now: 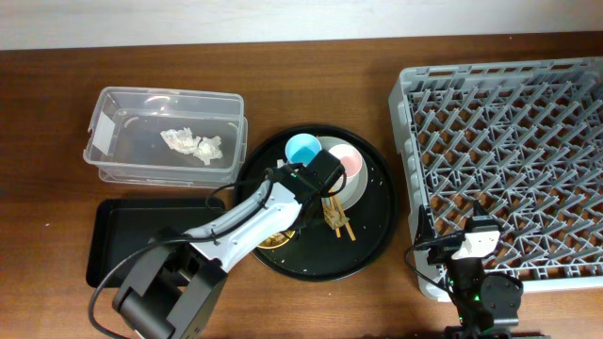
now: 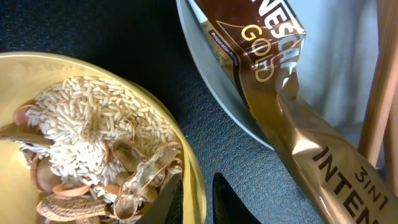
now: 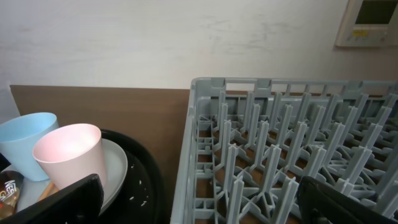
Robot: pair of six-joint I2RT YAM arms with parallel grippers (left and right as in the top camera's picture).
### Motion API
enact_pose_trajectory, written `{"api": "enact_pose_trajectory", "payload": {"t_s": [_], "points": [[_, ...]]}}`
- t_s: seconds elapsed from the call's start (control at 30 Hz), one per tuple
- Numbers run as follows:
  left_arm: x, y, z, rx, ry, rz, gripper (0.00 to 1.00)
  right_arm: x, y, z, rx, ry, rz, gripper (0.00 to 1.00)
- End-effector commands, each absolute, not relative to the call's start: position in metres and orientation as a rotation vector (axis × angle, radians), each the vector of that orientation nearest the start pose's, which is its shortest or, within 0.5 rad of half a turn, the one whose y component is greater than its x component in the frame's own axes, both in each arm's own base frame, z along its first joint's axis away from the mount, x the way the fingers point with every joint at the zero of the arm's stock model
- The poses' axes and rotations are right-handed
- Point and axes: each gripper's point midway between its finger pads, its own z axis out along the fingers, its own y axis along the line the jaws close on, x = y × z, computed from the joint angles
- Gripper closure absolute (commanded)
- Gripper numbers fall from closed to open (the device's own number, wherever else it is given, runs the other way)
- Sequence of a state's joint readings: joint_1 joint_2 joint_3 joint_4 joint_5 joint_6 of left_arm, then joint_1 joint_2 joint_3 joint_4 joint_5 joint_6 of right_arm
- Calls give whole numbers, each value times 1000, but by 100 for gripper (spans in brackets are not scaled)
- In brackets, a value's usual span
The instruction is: Sort waste into correct bins and load items into the dishwasher rack
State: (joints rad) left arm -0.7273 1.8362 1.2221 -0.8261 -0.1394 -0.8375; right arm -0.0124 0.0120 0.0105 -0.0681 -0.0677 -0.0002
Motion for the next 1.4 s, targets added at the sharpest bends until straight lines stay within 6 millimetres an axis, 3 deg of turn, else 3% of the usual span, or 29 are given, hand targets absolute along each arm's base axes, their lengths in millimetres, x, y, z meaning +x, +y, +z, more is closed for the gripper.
{"api": "enact_pose_trajectory", "payload": {"t_s": [0.0, 0.27, 0.3, 0.4, 0.73, 1.0, 1.17, 1.37], "points": [[283, -218, 36, -170, 2922, 14, 83, 246, 9, 157, -38, 1643, 50, 2], [288, -215, 37, -174, 2898, 34, 85, 246, 9, 157, -38, 1643, 50, 2], [288, -216, 37, -174, 2899, 34, 92, 246, 9, 157, -38, 1643, 50, 2], [287, -215, 37, -174, 2900, 34, 99, 246, 9, 157, -39, 1643, 51, 2], [281, -213, 41, -169, 2923, 40, 99, 246, 9, 157, -38, 1643, 50, 2], [286, -217, 89, 203, 2814, -37, 99, 246, 9, 157, -38, 1643, 50, 2], [284, -215, 122, 282, 2736, -89, 100, 246, 9, 157, -38, 1643, 50, 2], [275, -174, 159, 233, 2715, -77, 100, 246, 9, 157, -38, 1643, 50, 2]]}}
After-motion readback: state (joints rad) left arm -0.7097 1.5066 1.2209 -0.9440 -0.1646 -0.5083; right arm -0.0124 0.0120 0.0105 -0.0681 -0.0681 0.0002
